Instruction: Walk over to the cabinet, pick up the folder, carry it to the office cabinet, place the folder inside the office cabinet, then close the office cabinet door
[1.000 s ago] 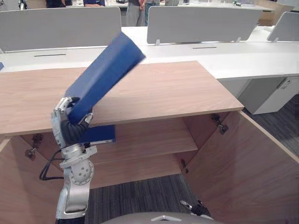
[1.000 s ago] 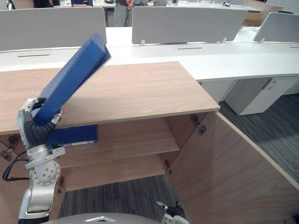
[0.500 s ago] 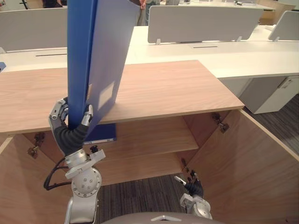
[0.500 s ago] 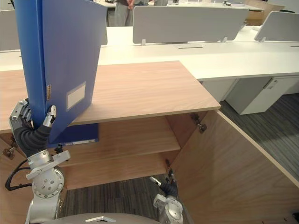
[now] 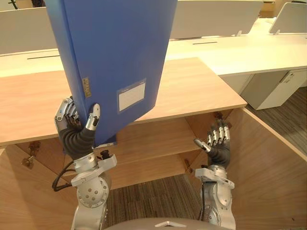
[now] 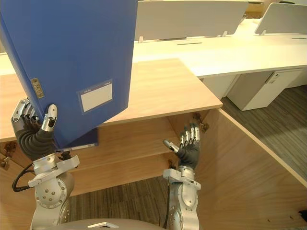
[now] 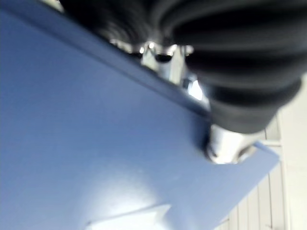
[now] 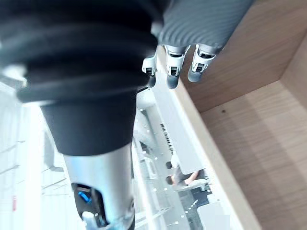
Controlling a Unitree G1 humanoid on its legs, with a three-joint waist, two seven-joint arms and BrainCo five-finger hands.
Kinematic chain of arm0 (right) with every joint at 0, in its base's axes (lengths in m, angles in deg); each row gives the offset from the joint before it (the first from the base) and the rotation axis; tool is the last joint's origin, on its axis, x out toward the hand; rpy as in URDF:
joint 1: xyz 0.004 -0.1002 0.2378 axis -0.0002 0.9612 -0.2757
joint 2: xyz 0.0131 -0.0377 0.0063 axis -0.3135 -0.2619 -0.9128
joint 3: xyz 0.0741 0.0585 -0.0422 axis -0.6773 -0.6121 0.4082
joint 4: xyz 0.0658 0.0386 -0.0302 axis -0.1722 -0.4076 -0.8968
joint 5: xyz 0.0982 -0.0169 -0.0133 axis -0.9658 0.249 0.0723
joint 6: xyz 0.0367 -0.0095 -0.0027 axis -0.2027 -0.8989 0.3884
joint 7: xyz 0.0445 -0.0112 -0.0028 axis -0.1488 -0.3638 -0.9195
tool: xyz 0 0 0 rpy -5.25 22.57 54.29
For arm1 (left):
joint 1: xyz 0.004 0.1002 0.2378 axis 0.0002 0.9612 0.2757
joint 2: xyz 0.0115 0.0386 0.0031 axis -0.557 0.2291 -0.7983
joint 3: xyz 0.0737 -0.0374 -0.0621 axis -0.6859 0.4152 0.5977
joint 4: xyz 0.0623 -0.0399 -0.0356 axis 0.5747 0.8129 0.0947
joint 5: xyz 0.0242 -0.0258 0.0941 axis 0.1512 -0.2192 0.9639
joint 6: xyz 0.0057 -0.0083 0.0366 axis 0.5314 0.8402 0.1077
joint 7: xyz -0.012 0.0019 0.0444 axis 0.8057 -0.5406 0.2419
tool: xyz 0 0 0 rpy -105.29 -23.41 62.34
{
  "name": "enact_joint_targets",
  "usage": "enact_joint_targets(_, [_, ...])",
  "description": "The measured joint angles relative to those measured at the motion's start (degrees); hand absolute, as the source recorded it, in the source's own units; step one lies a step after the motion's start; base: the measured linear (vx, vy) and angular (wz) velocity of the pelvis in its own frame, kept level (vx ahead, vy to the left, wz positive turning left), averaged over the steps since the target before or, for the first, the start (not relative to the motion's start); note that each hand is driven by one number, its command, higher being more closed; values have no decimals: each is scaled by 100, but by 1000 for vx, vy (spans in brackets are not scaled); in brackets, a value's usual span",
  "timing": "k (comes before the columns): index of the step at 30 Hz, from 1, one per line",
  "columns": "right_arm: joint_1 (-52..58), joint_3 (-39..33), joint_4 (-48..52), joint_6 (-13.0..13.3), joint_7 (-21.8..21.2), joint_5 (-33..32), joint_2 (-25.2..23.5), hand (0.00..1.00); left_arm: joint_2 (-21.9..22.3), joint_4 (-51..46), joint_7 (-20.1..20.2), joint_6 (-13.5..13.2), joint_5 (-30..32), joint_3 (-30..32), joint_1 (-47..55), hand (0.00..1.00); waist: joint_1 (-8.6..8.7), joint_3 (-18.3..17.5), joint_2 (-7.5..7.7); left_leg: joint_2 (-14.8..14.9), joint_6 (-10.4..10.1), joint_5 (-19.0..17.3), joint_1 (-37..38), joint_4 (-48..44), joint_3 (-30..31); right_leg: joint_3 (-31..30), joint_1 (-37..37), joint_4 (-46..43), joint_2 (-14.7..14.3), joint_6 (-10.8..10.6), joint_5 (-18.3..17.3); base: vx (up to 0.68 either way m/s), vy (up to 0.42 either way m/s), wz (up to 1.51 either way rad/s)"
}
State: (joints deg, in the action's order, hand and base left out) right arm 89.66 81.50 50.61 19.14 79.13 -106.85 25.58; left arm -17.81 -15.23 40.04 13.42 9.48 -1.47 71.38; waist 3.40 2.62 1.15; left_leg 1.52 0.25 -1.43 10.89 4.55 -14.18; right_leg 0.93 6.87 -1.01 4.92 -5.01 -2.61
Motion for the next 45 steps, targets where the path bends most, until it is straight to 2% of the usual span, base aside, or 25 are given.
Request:
enact_joint_targets(6, [-492,16,356,254,2,4,93,0,-4,2,62,-138,-118,-4,-69,100,-5,-3,-46,-4,-5,-11,20,0,1,-2,13,-1,1,-2,0,-40,-28,0])
enact_joint_targets(16, [-1107,90,582,289,-211,6,365,0,-65,21,497,-370,-567,-34,-237,100,-11,-4,-48,-21,0,-8,7,1,138,139,114,25,23,-5,-1,-9,-24,7])
enact_joint_targets(24, [-1502,115,579,284,-414,5,581,0,-179,83,894,-448,-1003,-102,-237,100,-88,-3,-47,-66,44,22,-25,2,186,183,113,23,76,-21,4,-32,-21,3])
enact_joint_targets(37, [-1913,139,514,229,-793,-4,871,0,-285,279,1432,-565,-1248,-318,-237,100,-150,12,-4,-95,70,95,-76,4,315,300,100,12,102,-28,7,-41,-28,5])
enact_joint_targets(43, [-2042,356,135,114,-1137,-129,1208,0,-459,283,1589,-566,-1302,-380,-241,100,-148,-1,40,-94,70,103,-82,5,314,298,99,22,99,-35,18,-11,-9,0])
enact_joint_targets(45, [-2088,460,21,49,-1317,-252,1484,0,-518,312,1610,-566,-1297,-389,-250,100,-175,-10,55,-101,76,110,-102,4,315,297,99,27,102,-39,29,0,0,0])
